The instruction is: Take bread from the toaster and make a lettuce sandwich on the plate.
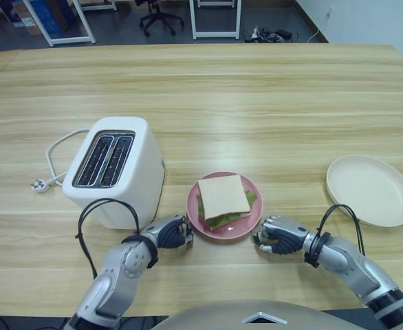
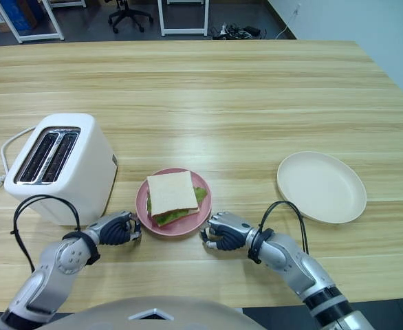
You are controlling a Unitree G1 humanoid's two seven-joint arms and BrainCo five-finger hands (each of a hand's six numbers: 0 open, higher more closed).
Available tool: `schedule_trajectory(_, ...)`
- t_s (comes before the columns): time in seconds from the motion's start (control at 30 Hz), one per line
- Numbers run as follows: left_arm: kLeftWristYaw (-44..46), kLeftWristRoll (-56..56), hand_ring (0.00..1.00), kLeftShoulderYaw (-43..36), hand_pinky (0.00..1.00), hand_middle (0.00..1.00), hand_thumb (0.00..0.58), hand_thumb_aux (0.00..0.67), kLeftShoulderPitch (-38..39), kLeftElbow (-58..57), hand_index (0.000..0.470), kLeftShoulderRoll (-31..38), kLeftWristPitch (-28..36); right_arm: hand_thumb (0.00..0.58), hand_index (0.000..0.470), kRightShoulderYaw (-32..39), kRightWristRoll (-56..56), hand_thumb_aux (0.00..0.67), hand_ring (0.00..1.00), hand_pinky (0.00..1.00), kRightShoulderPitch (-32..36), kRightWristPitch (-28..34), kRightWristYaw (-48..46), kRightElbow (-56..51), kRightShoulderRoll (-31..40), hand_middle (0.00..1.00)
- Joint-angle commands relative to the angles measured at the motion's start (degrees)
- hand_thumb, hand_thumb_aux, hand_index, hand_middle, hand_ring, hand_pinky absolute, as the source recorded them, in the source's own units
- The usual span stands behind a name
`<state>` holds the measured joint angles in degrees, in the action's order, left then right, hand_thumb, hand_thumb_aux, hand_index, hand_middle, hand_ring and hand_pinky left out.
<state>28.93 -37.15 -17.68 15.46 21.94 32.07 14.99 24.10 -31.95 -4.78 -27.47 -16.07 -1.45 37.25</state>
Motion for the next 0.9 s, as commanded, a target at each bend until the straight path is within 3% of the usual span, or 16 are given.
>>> schedule_trajectory(0.03, -0.2, -1.8, 1.00, -2.9, 1.00, 1.00, 0.580, 0.670, -4.1, -6.9, 0.470, -1.9, 1.4, 0.580, 0.470, 0.1, -4.1, 0.670, 1.00, 1.00, 4.7, 1.2, 2.2, -6.9, -1.6, 1.00)
schedule_trajectory(0.27, -7.0, -3.1, 1.00, -5.3, 1.00, 1.00, 0.580, 0.670, -13.8, -18.0, 0.470, -7.2, -1.3, 0.580, 0.470, 0.9, -10.2, 0.670, 1.00, 1.00, 16.1, 0.8, 11.5, -19.3, -4.5, 1.00)
schedule_trajectory(0.3, -8.5, -3.0, 1.00, -5.2, 1.00, 1.00, 0.554, 0.528, -14.9, -19.7, 0.370, -7.9, -1.8, 0.580, 0.470, 1.1, -11.0, 0.670, 1.00, 1.00, 16.9, 0.6, 12.6, -20.4, -4.6, 1.00)
schedule_trajectory(0.33, -10.2, -3.2, 1.00, -5.2, 1.00, 1.00, 0.470, 0.378, -15.8, -21.2, 0.265, -8.4, -2.3, 0.580, 0.470, 1.2, -11.6, 0.670, 1.00, 1.00, 17.3, 0.4, 13.8, -21.0, -4.6, 1.00)
schedule_trajectory(0.37, -12.1, -3.7, 0.88, -5.1, 0.88, 0.88, 0.371, 0.268, -16.4, -22.3, 0.188, -8.8, -2.5, 0.580, 0.470, 1.2, -12.3, 0.670, 1.00, 1.00, 17.3, 0.3, 14.7, -20.9, -4.4, 1.00)
schedule_trajectory(0.4, -14.3, -3.9, 0.00, -4.6, 0.00, 0.00, 0.000, 0.000, -16.5, -22.7, 0.000, -9.2, -2.9, 0.580, 0.470, 0.9, -12.8, 0.670, 1.00, 1.00, 16.8, 0.1, 15.6, -19.9, -3.8, 1.00)
schedule_trajectory(0.43, -16.5, -4.3, 0.00, -3.7, 0.00, 0.00, 0.000, 0.000, -16.0, -22.2, 0.000, -9.3, -3.1, 0.552, 0.367, 0.2, -12.6, 0.523, 0.08, 0.08, 15.7, 0.0, 16.1, -18.2, -3.1, 0.08)
schedule_trajectory(0.47, -19.1, -4.0, 0.00, -2.1, 0.00, 0.00, 0.000, 0.000, -14.8, -20.3, 0.000, -9.5, -3.6, 0.532, 0.335, -1.0, -11.5, 0.478, 0.00, 0.00, 13.9, -0.2, 15.8, -15.5, -2.1, 0.00)
schedule_trajectory(0.57, -23.2, 0.3, 0.00, 3.3, 0.00, 0.00, 0.000, 0.000, -8.4, -10.8, 0.000, -10.1, -5.9, 0.470, 0.265, -6.4, -5.5, 0.378, 0.00, 0.00, 7.1, -0.1, 14.7, -6.1, 0.4, 0.00)
schedule_trajectory(0.6, -23.7, 2.6, 0.00, 5.0, 0.00, 0.00, 0.000, 0.000, -5.9, -6.9, 0.000, -10.2, -7.9, 0.422, 0.225, -9.2, -1.9, 0.321, 0.00, 0.00, 4.3, 0.2, 14.2, -2.0, 0.7, 0.00)
schedule_trajectory(0.63, -24.2, 5.2, 0.00, 6.7, 0.00, 0.00, 0.000, 0.000, -3.5, -2.9, 0.000, -10.4, -10.4, 0.000, 0.000, -12.5, 2.7, 0.000, 0.00, 0.00, 1.3, 0.9, 13.7, 2.4, 0.5, 0.00)
schedule_trajectory(0.77, -25.5, 19.6, 0.00, 11.3, 0.00, 0.00, 0.000, 0.000, -0.7, 5.3, 0.000, -15.6, -18.5, 0.000, 0.000, -21.8, 18.2, 0.000, 0.00, 0.00, -5.0, 5.2, 14.2, 14.3, -4.9, 0.00)
schedule_trajectory(0.9, -28.8, 33.2, 0.00, 14.9, 0.00, 0.00, 0.000, 0.000, -4.6, 1.7, 0.000, -25.2, -21.3, 0.000, 0.000, -23.9, 28.3, 0.000, 0.00, 0.00, -3.9, 10.9, 16.5, 15.5, -14.5, 0.00)
